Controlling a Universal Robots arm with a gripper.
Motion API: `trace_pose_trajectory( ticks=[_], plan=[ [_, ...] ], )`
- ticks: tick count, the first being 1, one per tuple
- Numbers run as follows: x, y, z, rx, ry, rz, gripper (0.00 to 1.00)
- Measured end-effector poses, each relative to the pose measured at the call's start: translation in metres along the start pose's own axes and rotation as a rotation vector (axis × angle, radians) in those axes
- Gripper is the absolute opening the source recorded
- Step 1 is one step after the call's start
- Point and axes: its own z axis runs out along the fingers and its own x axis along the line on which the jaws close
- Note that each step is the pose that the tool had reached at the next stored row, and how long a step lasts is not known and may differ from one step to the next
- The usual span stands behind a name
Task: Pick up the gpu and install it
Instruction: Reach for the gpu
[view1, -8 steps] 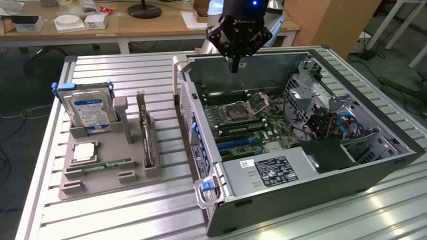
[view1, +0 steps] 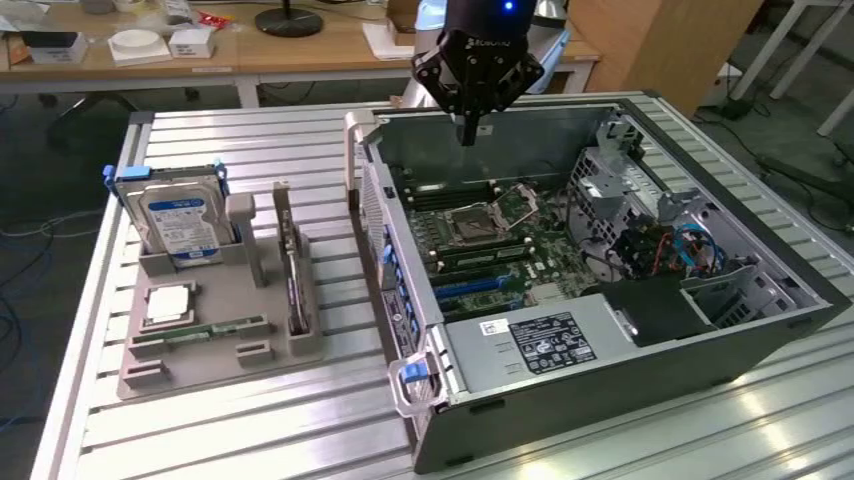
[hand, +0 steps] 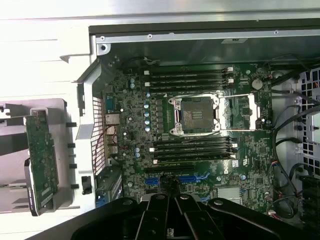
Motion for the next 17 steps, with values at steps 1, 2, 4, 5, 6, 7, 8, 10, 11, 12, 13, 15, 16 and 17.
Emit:
trace_pose_trajectory(
  ticks=[1, 2, 4, 5, 6, 7, 8, 10, 11, 12, 13, 15, 16, 17],
  plan=[
    [0.001, -0.0001, 0.0000, 0.0000, 0.0000, 0.000, 0.10],
    [0.002, -0.0002, 0.0000, -0.0001, -0.0001, 0.000, 0.10],
    [0.003, -0.0003, -0.0001, -0.0001, 0.0000, 0.000, 0.10],
    [0.005, -0.0004, -0.0001, 0.0000, 0.0000, 0.000, 0.10],
    [0.006, -0.0005, -0.0001, -0.0001, -0.0001, 0.000, 0.10],
    [0.008, -0.0006, -0.0002, -0.0001, -0.0001, 0.000, 0.10],
    [0.009, -0.0007, -0.0002, -0.0001, -0.0001, 0.000, 0.10],
    [0.012, -0.0009, -0.0003, -0.0001, -0.0001, 0.000, 0.10],
    [0.013, -0.0010, -0.0003, -0.0001, -0.0001, 0.000, 0.10],
    [0.014, -0.0011, -0.0003, -0.0001, -0.0001, 0.000, 0.10],
    [0.016, -0.0012, -0.0003, -0.0001, -0.0001, 0.000, 0.10],
    [0.018, -0.0013, -0.0004, -0.0001, -0.0001, 0.000, 0.10],
    [0.019, -0.0014, -0.0005, -0.0001, -0.0001, 0.000, 0.10],
    [0.020, -0.0015, -0.0005, -0.0001, -0.0001, 0.000, 0.10]
  ],
)
